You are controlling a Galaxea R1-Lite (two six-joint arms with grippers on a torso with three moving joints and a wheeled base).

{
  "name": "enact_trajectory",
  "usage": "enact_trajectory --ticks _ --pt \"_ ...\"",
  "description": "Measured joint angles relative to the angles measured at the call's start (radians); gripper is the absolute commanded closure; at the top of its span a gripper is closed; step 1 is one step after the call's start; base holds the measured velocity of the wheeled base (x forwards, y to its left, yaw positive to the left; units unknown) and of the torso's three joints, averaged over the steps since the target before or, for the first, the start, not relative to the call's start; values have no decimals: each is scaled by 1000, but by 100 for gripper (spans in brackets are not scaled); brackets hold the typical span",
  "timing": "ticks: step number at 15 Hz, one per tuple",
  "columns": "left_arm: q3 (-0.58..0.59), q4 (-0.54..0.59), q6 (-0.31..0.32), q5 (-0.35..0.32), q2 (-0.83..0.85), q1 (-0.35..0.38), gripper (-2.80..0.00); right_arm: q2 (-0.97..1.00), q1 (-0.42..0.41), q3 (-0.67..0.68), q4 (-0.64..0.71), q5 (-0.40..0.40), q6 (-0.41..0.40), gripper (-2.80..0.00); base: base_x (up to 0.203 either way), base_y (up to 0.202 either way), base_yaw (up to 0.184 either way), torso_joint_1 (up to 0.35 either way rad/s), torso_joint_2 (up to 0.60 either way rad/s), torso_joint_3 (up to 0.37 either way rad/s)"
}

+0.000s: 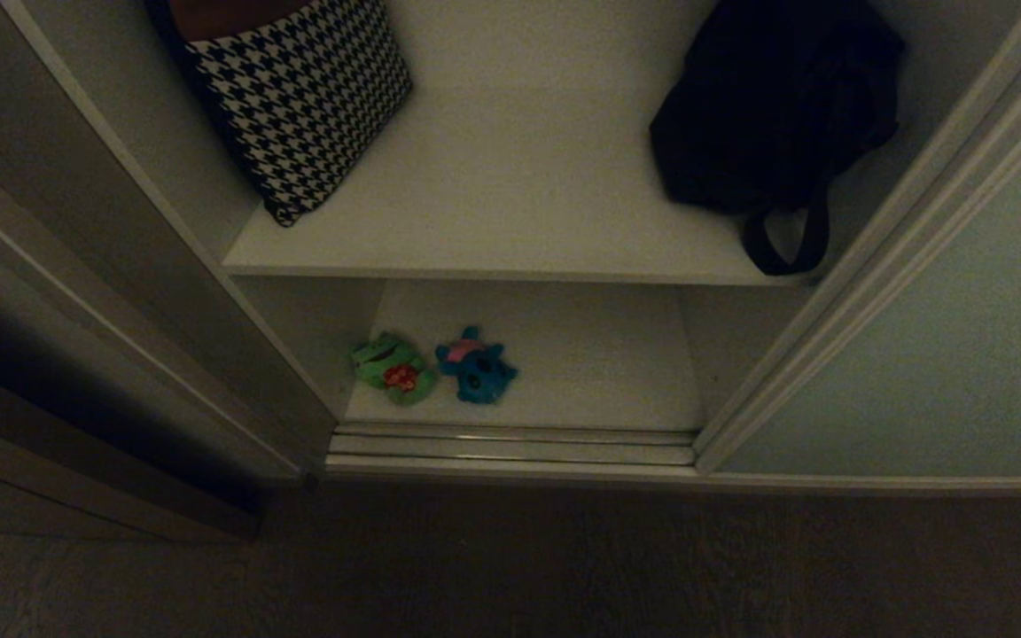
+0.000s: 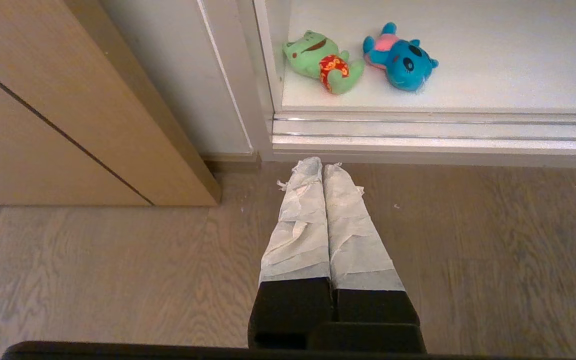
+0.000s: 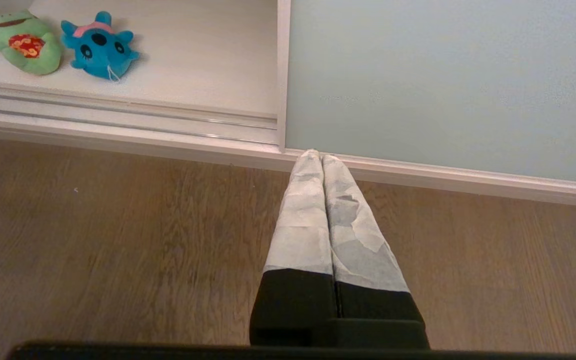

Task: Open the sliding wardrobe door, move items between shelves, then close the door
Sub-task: Close the door

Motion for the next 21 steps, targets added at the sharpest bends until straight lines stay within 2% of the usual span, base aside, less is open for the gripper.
enact_trajectory --ticks 6,18,21 --pt "0 -2 -27 1 1 0 0 0 0 0 0 0 0 0 0 0 0 1 1 32" --pt "-1 -2 -28 2 2 0 0 0 0 0 0 -1 -5 0 0 0 0 0 0 0" --pt "-1 -2 -28 2 2 0 0 0 0 -77 84 -30 4 0 0 0 0 0 0 0"
